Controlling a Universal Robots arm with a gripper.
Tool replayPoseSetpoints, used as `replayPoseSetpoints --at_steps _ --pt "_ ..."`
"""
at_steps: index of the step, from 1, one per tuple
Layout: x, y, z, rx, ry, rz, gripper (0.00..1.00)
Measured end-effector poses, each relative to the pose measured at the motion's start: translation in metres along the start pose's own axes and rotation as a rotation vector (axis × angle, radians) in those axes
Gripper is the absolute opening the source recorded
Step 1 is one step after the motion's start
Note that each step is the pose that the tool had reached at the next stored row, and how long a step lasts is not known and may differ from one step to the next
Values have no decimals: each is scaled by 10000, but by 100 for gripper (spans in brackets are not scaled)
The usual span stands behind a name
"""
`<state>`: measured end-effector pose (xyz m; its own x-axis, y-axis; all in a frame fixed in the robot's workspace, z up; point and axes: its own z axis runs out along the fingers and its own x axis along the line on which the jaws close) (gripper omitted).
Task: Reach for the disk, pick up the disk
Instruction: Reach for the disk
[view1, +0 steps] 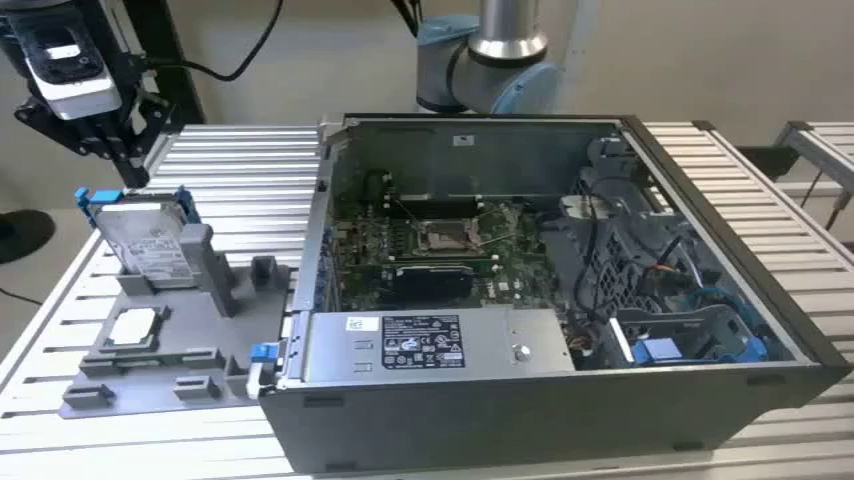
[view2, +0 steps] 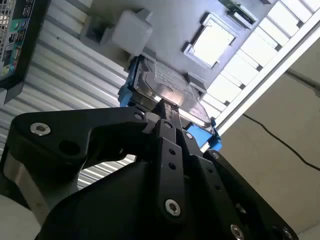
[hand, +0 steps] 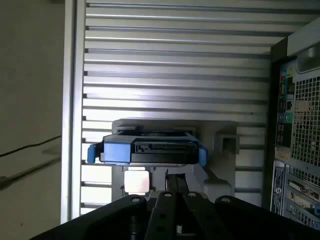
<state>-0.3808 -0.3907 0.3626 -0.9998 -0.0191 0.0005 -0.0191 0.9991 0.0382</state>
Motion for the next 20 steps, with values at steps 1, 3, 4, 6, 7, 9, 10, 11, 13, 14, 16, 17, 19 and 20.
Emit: replayPoseSetpoints --at_steps 1,3,4,6,7,9,10,11,13,14,16,17,19,20 --pt "0 0 0 0 0 0 0" --pt "0 0 0 0 0 0 0" --pt "0 0 0 0 0 0 0" --pt "0 0 0 0 0 0 0" --pt "0 0 0 0 0 0 0" --pt "0 0 0 0 0 0 0" --pt "0 0 0 0 0 0 0" --pt "0 0 0 0 0 -1 0" --pt "0 2 0 0 0 0 0" --pt "2 10 0 0 0 1 0" --pt "11 31 1 0 0 0 0" --pt "23 42 2 -1 0 0 0" --pt "65 66 4 -2 1 0 0" --pt "93 77 5 -5 0 0 0"
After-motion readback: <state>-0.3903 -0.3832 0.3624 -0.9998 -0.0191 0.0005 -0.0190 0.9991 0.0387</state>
